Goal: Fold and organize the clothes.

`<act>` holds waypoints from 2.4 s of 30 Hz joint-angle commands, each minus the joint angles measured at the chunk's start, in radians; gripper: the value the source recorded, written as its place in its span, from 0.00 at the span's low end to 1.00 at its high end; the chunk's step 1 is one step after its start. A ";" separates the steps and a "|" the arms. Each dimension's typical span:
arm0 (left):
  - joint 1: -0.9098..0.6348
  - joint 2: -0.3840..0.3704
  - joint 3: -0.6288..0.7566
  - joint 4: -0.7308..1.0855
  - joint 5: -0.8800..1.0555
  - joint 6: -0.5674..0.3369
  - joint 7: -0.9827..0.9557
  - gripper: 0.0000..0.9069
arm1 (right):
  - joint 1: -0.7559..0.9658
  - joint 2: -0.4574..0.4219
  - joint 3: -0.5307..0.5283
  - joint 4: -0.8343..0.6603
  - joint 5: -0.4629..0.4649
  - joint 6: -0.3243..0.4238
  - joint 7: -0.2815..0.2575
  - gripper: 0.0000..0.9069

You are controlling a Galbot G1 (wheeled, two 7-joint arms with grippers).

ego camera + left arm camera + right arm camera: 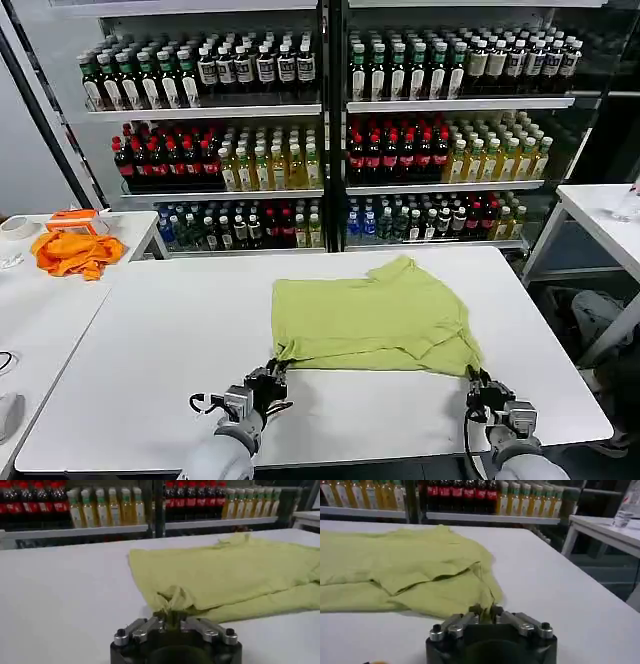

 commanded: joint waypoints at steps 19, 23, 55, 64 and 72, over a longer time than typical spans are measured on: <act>0.404 0.029 -0.061 -0.339 0.033 -0.034 -0.013 0.02 | -0.350 -0.010 0.118 0.235 -0.074 0.046 -0.031 0.00; 0.443 0.028 -0.058 -0.361 0.044 -0.035 -0.019 0.02 | -0.347 -0.026 0.142 0.220 -0.081 0.046 -0.024 0.00; 0.040 0.116 -0.111 -0.130 -0.041 0.047 -0.034 1.00 | 0.216 -0.181 -0.043 0.056 0.154 -0.102 0.052 1.00; -0.204 0.090 -0.011 0.072 -0.099 0.069 -0.039 1.00 | 0.512 -0.161 -0.230 -0.195 0.248 -0.139 0.063 1.00; -0.356 0.056 0.052 0.227 -0.165 0.096 -0.054 1.00 | 0.743 -0.104 -0.359 -0.440 0.273 -0.143 0.056 1.00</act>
